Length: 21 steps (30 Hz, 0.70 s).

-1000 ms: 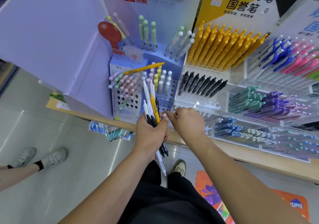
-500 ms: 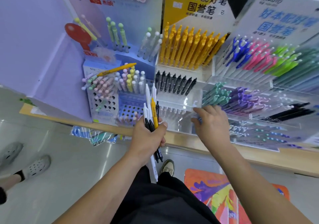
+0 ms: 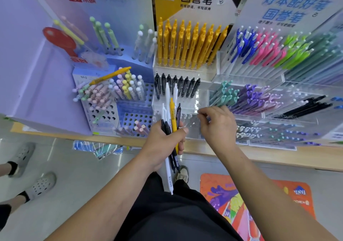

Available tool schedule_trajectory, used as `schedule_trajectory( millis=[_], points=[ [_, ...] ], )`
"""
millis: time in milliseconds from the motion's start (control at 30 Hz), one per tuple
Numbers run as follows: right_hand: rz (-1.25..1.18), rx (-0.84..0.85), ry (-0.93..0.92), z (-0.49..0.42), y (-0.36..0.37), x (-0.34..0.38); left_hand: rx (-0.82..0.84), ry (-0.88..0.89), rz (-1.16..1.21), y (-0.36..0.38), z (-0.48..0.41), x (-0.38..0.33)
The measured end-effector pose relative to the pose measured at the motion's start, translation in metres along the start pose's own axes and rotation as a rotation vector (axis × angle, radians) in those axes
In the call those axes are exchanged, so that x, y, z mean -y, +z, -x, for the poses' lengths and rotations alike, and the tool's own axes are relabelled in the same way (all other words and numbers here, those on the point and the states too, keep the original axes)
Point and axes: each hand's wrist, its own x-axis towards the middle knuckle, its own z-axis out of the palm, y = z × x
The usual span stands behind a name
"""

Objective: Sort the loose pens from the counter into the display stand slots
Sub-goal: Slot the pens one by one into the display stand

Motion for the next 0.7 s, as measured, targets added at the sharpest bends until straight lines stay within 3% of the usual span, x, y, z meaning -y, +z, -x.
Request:
schedule_trajectory(
  millis=[133,233,267,367,433,700],
  points=[
    [-0.048,0.049,0.127,0.003,-0.010,0.003,0.055,-0.011,-0.012,0.005,-0.001,-0.005],
    [-0.133,-0.029,0.089,0.008,-0.035,0.022,0.103,-0.001,-0.022,0.008,0.000,-0.008],
    [-0.255,-0.023,0.128,0.007,-0.045,0.032,0.130,0.001,-0.039,0.008,0.000,-0.009],
    [-0.739,0.250,0.397,0.003,-0.064,0.059,0.214,0.020,-0.096,0.007,0.001,-0.012],
    [-0.954,0.344,0.506,0.003,-0.069,0.065,0.251,0.041,-0.102,0.004,0.002,-0.015],
    [-0.960,0.093,0.572,-0.019,-0.086,0.065,0.053,0.080,0.044,-0.006,-0.006,-0.029]
  ],
)
